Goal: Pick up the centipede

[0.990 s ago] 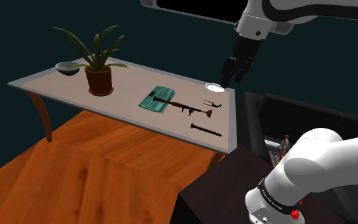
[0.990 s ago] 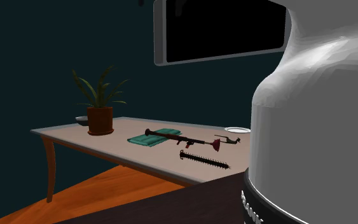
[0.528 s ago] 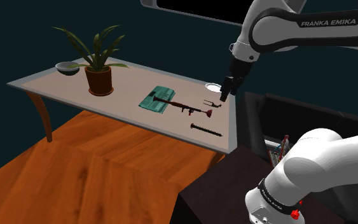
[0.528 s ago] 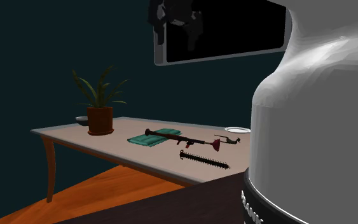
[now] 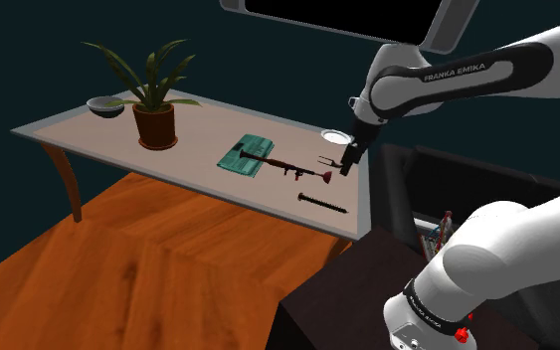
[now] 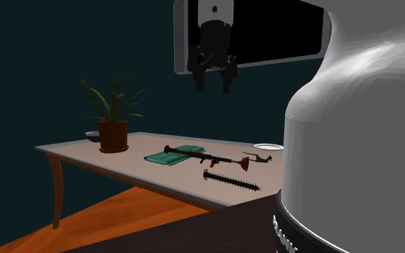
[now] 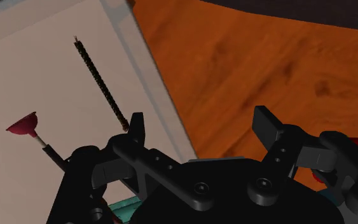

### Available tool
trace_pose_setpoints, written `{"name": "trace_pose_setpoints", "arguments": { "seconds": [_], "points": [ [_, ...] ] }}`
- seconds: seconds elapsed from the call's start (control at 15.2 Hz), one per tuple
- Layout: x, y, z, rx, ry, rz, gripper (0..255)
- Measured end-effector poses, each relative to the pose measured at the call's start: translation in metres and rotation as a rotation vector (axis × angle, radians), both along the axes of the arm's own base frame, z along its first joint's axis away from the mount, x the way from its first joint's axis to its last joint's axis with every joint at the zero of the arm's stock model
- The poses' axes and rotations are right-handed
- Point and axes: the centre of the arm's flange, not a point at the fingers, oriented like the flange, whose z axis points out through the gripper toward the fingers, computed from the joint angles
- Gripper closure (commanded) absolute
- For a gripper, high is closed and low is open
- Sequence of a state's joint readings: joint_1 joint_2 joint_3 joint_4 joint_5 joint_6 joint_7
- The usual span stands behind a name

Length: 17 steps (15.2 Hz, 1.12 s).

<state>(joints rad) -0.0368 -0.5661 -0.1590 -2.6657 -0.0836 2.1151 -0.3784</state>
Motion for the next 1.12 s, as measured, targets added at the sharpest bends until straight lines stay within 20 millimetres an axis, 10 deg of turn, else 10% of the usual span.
{"name": "trace_pose_setpoints", "arguments": {
  "seconds": [1.12],
  "points": [
    [0.07,-0.101,-0.187,-0.015,-0.005,0.237,0]
  ]
}}
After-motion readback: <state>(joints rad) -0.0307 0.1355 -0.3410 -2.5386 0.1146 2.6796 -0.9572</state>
